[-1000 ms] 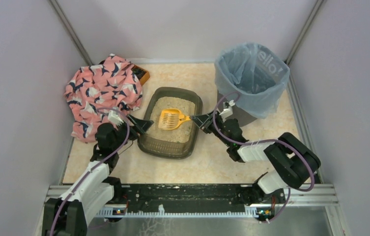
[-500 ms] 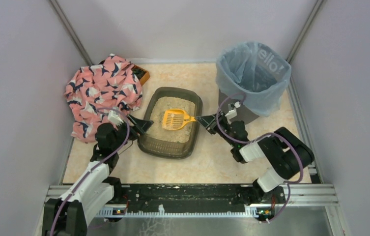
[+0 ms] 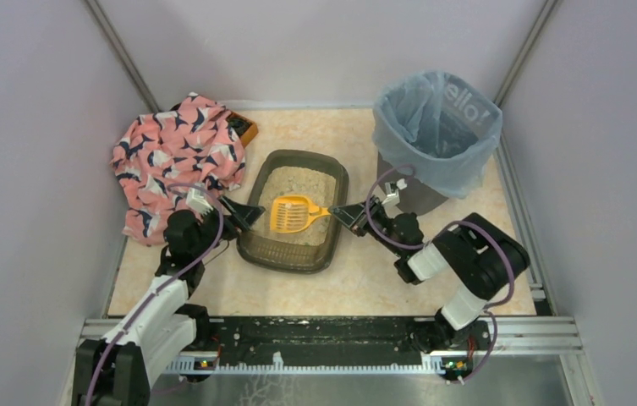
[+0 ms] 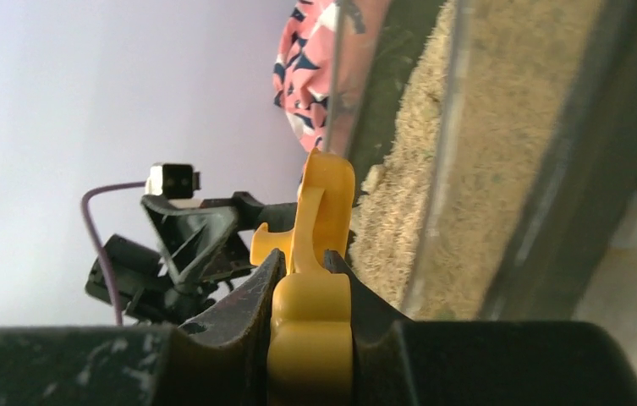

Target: Clean the litter box

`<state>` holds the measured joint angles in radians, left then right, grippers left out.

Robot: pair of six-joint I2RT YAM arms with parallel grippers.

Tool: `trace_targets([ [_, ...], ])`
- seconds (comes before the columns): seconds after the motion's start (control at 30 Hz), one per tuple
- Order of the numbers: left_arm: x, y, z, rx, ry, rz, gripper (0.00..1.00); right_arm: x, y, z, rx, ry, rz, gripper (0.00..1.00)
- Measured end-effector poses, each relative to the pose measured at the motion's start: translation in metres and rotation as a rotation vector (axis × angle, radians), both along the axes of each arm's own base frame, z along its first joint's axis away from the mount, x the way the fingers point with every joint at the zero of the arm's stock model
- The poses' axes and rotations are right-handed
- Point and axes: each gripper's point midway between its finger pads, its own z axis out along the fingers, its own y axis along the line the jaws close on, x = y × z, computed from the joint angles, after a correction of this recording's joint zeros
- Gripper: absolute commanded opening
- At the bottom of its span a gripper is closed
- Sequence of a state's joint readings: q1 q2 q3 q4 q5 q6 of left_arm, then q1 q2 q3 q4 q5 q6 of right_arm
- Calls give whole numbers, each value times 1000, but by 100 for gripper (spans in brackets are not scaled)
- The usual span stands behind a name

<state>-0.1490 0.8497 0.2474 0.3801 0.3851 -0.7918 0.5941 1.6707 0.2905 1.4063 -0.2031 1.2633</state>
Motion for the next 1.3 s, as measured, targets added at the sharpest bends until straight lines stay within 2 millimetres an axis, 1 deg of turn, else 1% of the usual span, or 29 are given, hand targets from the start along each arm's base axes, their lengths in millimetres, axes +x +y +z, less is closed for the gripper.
trace_targets([
  [0.07,0,0,1,0,-2,0,92,-4,2,12,-8,-38,9,0],
  [0.17,0,0,1,0,-2,0,92,-3,2,30,-9,-92,8,0],
  [0.23,0,0,1,0,-2,0,92,-3,3,36,-14,-108,6,0],
  [0.33,0,0,1,-1,-2,0,92,-4,4,37,-41,-100,10,0],
  [0.43,0,0,1,-1,-2,0,92,-5,7,47,-66,-92,16,0],
  [0.5,0,0,0,0,-1,0,92,-4,9,61,-76,-96,17,0],
  [0.57,0,0,0,-1,0,0,92,-5,10,81,-74,-110,16,0],
  [0.63,0,0,1,-4,-3,0,92,-7,8,98,-75,-123,7,0],
  [0.73,0,0,1,-9,1,1,92,-7,4,119,-78,-135,-10,0],
  [0.8,1,-1,1,-15,3,2,92,-8,2,129,-85,-137,-14,0],
  [0.93,2,-2,0,-23,7,-3,92,-10,-1,142,-103,-133,-21,0],
  [1.03,3,-3,1,-26,4,-5,92,-10,-3,157,-115,-138,-27,0],
  [1.17,4,-3,2,-30,-7,-7,92,-5,-14,183,-120,-166,-54,0],
  [1.3,3,-4,-3,-35,7,-12,92,8,-39,202,-129,-187,-117,0],
])
